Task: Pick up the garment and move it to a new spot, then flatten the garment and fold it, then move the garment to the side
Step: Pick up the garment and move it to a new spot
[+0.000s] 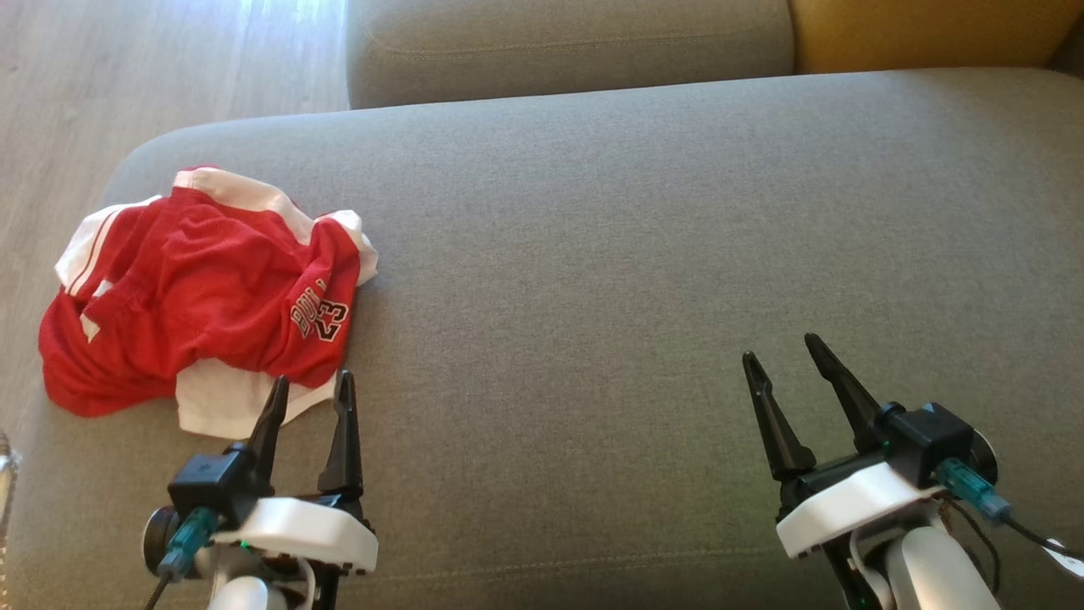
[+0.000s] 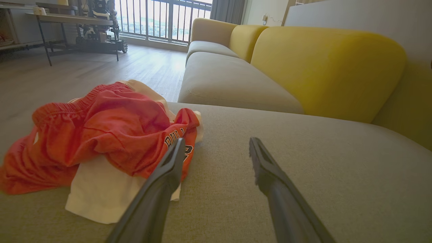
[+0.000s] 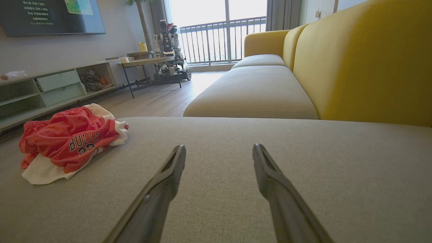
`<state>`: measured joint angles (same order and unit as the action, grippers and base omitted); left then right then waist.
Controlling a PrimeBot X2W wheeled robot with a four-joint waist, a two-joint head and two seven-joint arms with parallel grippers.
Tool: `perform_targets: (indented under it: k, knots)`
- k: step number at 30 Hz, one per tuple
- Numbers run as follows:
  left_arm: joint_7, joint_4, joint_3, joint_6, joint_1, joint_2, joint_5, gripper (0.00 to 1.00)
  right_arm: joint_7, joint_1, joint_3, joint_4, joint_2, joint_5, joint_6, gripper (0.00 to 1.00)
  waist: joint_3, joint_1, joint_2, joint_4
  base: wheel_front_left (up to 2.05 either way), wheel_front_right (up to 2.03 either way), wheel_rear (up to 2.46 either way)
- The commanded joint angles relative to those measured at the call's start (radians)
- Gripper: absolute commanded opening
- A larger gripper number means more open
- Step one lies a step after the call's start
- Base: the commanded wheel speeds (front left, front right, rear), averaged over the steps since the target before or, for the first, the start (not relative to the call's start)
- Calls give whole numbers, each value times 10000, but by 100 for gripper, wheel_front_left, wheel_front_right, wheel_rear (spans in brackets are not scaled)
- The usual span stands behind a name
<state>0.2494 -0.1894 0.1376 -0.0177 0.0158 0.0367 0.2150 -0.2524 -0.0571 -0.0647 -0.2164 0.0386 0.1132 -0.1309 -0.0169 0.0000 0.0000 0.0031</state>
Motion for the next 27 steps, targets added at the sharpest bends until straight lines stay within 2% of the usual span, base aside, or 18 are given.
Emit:
perform_targets:
  k: [1,6,19,27]
  knots:
    - [124,293,-295,18,-518,136,34,100,-93,-501,-218,292,116,-81,2,100,1,0,0,63,0,0,0]
    - [124,350,-285,131,-562,135,22,100,-93,-410,-201,321,116,-128,2,100,-1,0,0,486,0,0,0]
    - [124,555,-451,588,-603,135,287,100,-93,-357,-260,357,116,-308,2,100,-238,0,0,2417,0,0,0]
    - [124,772,-525,765,-508,135,336,100,-93,-368,-336,348,116,-362,2,100,-315,0,0,2882,0,0,0]
